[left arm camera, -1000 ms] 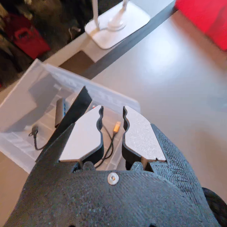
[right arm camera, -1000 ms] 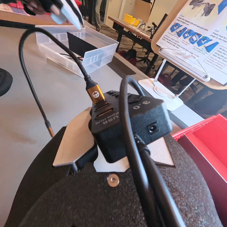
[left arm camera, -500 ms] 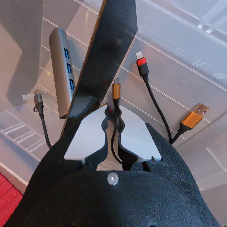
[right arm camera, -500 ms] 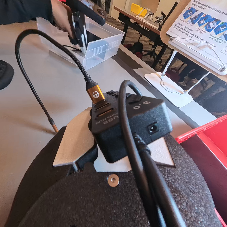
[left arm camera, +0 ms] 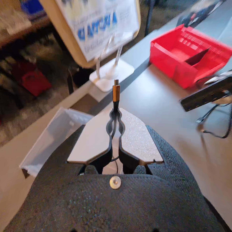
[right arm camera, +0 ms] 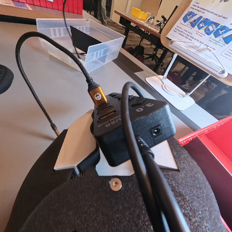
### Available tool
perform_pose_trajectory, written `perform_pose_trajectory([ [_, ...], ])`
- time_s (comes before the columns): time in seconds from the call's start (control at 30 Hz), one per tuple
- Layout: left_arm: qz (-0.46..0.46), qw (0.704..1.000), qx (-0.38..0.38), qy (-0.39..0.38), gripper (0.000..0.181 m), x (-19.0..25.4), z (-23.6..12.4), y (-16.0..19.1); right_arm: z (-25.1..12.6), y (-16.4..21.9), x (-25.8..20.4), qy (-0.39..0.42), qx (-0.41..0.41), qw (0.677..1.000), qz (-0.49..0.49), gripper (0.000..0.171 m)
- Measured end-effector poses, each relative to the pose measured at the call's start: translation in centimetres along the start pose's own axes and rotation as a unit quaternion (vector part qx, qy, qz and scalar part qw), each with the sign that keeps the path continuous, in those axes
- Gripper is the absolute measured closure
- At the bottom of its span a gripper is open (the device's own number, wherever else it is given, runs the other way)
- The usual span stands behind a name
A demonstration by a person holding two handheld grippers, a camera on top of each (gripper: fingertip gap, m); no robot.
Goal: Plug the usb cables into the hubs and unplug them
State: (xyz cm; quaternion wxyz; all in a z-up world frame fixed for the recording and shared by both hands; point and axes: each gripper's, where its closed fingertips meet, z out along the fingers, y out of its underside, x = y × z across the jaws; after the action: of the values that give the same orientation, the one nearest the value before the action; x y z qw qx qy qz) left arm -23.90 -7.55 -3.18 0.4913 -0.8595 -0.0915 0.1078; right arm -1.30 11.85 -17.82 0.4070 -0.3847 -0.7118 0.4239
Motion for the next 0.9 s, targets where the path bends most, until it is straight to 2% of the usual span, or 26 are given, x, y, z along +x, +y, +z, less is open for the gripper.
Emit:
perform_pose_trajectory([
  [0.03,0.012,0.998,0.063,0.011,0.177,1.4,-1.4,-2.6,-0.1,-0.1,0.1,0.003,0.002,1.000,0.001,0.111],
  [0.13,0.058,0.977,0.199,0.057,0.177,6.6,-5.1,-7.2,-0.3,-0.2,0.6,0.012,0.007,1.000,0.005,0.114],
  [0.2,0.102,0.953,0.260,0.120,0.177,11.4,-6.7,-7.2,-0.5,-0.2,1.1,0.019,0.009,1.000,0.008,0.114],
  [0.27,0.133,0.935,0.274,0.183,0.177,15.8,-6.7,-4.2,-0.8,-0.1,1.6,0.026,0.011,1.000,0.012,0.114],
  [0.37,0.151,0.917,0.231,0.288,0.177,21.0,-4.9,3.6,-1.2,-0.2,2.5,0.036,0.016,0.999,0.019,0.112],
  [0.47,0.121,0.914,0.152,0.357,0.177,23.3,-3.1,10.7,-1.6,-0.2,3.4,0.042,0.025,0.998,0.037,0.115],
  [0.6,0.106,0.907,0.074,0.401,0.177,24.6,-3.3,16.0,-1.8,-0.2,4.1,0.050,0.030,0.997,0.051,0.115],
  [0.67,0.117,0.912,0.064,0.387,0.177,24.9,-3.2,16.7,-1.9,-0.2,4.2,0.053,0.031,0.997,0.051,0.115],
  [0.73,0.116,0.935,0.068,0.327,0.177,23.6,-2.1,15.9,-1.9,-0.3,4.2,0.055,0.032,0.997,0.050,0.115],
  [0.8,0.093,0.955,0.103,0.261,0.177,21.7,-1.3,13.2,-1.8,-0.3,4.2,0.054,0.033,0.997,0.050,0.115],
  [0.9,0.063,0.967,0.168,0.182,0.178,19.2,-0.6,8.2,-1.8,-0.2,4.2,0.056,0.030,0.997,0.048,0.114],
])
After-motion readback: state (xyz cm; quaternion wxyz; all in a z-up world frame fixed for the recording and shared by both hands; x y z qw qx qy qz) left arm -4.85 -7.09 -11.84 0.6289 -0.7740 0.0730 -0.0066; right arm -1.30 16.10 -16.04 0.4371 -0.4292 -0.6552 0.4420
